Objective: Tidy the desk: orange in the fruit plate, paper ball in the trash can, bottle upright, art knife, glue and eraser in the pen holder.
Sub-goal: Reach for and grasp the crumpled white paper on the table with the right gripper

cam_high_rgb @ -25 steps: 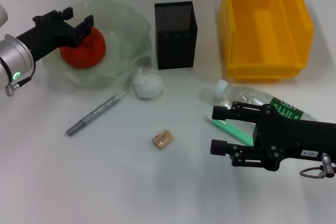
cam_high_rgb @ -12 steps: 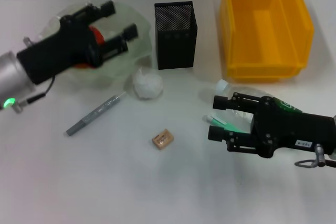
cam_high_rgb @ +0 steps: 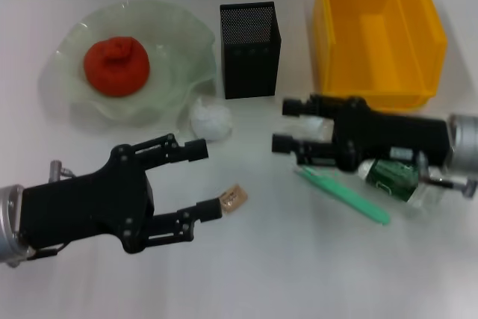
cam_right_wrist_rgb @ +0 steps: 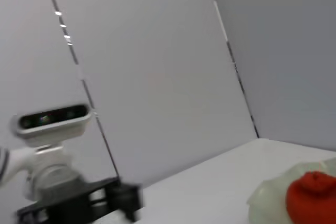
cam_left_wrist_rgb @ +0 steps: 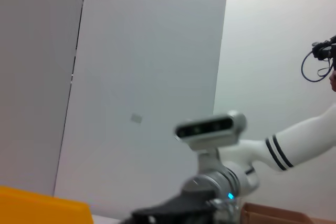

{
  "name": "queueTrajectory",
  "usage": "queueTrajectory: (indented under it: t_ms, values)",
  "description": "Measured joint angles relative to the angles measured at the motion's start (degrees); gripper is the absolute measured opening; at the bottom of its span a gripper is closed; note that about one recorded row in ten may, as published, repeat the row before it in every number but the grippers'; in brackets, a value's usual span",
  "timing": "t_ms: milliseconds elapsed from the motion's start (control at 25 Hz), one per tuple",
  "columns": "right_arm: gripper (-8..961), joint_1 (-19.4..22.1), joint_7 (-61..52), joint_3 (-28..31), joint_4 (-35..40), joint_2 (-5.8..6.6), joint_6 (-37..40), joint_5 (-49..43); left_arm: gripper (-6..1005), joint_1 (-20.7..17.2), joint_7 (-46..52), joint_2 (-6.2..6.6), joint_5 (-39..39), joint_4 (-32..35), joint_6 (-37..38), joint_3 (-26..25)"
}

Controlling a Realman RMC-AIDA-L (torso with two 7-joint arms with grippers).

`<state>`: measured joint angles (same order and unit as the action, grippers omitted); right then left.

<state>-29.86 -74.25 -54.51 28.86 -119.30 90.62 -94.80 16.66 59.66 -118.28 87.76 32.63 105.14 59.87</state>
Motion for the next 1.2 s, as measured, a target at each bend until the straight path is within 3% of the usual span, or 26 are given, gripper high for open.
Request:
queueTrajectory:
  t_ms: [80, 200, 240, 280, 480, 720, 800, 1040, 1200]
  values:
    - [738, -0.83, -2.45, -0.41, 1.72, 0.05, -1.29, -0.49, 752, -0.18, 0.01, 0.00, 0.00, 0.00, 0.01, 0.11]
    - [738, -3.13, -16.48, -5.00, 12.02, 0.10, -6.91, -5.86, 752, -0.41, 0.02, -0.02, 0.03, -0.04, 0.02, 0.29]
    - [738, -3.13, -16.48, -5.00, 12.02, 0.10, -6.91, -5.86, 752, -0.41, 0.02, -0.02, 0.03, -0.04, 0.02, 0.29]
    - [738, -4.25, -23.57, -7.21, 17.52, 0.16, -7.73, -9.35, 752, -0.40, 0.02, -0.03, 0.03, -0.04, -0.05, 0.29]
    - [738, -8.47, -39.32, -10.71, 27.98, 0.12, -7.79, -20.48, 752, -0.06, -0.11, -0.02, 0.20, -0.04, -0.91, 0.34]
    - [739, -14.66, -48.82, -13.63, 28.91, 0.12, -7.25, -29.92, 751, 0.10, -0.20, -0.02, 1.32, -0.02, -1.33, 0.29]
    - [738, -17.80, -53.72, -17.26, 29.16, 0.06, -7.20, -33.25, 751, 0.09, -0.23, -0.02, 1.40, -0.02, -1.49, 0.16]
    - [738, -22.01, -61.25, -23.24, 30.56, -0.04, -7.34, -37.68, 751, -0.08, -0.39, -0.02, 1.40, -0.02, -1.64, 0.36]
    - [735, -26.58, -66.62, -29.20, 27.39, -0.30, -11.89, -41.19, 751, 0.04, -0.36, -0.02, 1.40, -0.02, -2.78, 0.41]
